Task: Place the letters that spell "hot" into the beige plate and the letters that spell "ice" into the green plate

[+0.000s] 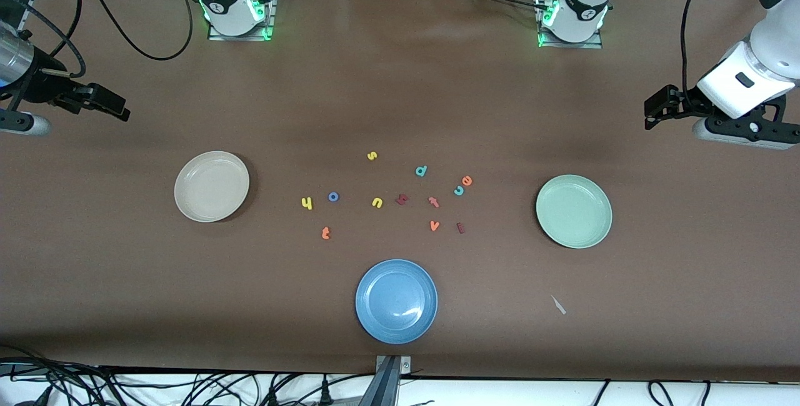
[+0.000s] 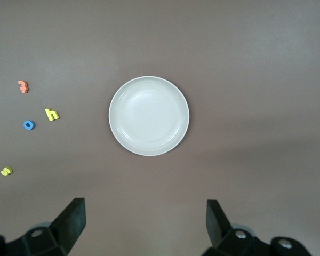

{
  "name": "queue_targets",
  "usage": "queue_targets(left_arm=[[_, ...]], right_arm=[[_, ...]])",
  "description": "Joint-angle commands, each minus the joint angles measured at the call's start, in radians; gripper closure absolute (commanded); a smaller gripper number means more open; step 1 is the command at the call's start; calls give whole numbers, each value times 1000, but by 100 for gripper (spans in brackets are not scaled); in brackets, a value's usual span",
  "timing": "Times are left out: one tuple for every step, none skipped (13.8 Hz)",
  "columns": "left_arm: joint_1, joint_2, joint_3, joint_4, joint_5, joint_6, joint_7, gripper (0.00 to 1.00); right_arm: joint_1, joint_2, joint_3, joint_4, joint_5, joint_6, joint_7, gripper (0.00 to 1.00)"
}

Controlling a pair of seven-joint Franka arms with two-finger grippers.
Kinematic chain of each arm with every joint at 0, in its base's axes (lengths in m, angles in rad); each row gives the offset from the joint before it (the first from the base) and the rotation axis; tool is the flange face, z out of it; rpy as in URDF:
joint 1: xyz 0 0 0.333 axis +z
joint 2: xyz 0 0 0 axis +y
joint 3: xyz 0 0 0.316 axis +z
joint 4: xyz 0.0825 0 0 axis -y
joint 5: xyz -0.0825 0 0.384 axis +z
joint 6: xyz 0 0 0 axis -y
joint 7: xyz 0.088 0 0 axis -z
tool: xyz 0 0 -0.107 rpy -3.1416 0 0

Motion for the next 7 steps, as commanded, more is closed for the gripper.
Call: queue_targets(left_arm=[[10,-8,-7,0,-5,-10,14,0],[10,-8,-7,0,-5,-9,13,0],[10,-8,-7,0,-5,-10,13,0],[10,-8,-7,0,-6,-10,13,0],[10,-7,-7,0,-5,-9,13,0],[10,-7,-7,1,-6,-9,13,0],[10,-2,-7,1,-6,-10,13,0]], right_arm=[[-3,1,0,12,16,-16,6,0],[-3,1,0,12,14,-16,6,0],[-3,1,0,12,16,-16,6,0],[-3,1,0,12,16,-16,6,0],[-3,1,0,12,14,-16,6,0],[-3,1,0,12,14,-16,6,0],[-3,1,0,12,14,-16,6,0]])
